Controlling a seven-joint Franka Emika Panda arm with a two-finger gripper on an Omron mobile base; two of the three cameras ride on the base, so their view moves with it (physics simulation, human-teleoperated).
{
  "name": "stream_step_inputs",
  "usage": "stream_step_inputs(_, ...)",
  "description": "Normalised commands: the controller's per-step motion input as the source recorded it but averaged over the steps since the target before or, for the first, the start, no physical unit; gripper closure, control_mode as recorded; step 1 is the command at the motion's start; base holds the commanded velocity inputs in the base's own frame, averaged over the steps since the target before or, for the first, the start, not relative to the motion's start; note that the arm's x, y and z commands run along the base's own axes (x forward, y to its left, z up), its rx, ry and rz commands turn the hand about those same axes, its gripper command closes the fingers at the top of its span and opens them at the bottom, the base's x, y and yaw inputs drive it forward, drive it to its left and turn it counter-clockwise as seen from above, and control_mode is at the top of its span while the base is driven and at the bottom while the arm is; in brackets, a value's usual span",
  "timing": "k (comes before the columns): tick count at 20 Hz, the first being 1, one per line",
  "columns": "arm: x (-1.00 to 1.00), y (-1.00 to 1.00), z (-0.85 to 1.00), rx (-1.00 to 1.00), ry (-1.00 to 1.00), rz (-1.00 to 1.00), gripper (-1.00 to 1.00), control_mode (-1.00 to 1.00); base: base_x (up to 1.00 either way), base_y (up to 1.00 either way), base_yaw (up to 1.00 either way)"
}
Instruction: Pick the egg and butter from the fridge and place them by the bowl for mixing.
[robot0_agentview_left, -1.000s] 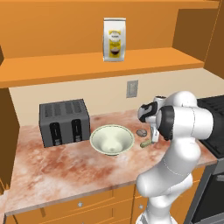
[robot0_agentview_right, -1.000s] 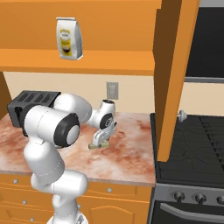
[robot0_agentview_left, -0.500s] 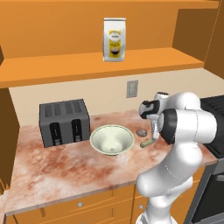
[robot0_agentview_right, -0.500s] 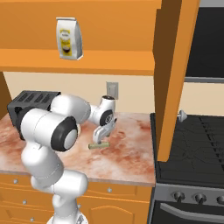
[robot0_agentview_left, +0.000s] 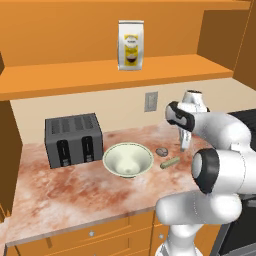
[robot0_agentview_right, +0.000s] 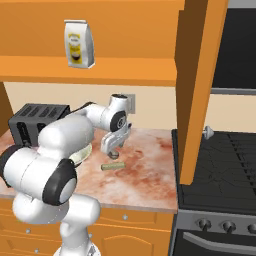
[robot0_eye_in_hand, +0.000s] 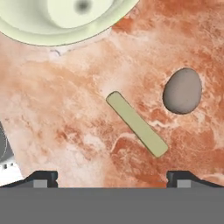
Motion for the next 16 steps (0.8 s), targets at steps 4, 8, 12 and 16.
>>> stream_step_inputs(4, -0.96, 0.14, 0.69, -0.08, 0.0, -0.2, -1.0, -1.0, 0.0, 0.0, 0.0)
stream_step_inputs(8, -0.98, 0.1, 0.62, -0.02, 0.0, -0.25, -1.0, -1.0, 0.0, 0.0, 0.0)
stream_step_inputs(12, -0.93, 0.04, 0.49, 0.0, 0.0, -0.24, -1.0, -1.0, 0.0, 0.0, 0.0)
stream_step_inputs(16, -1.0, 0.03, 0.46, 0.0, -0.01, -0.26, -1.0, -1.0, 0.0, 0.0, 0.0)
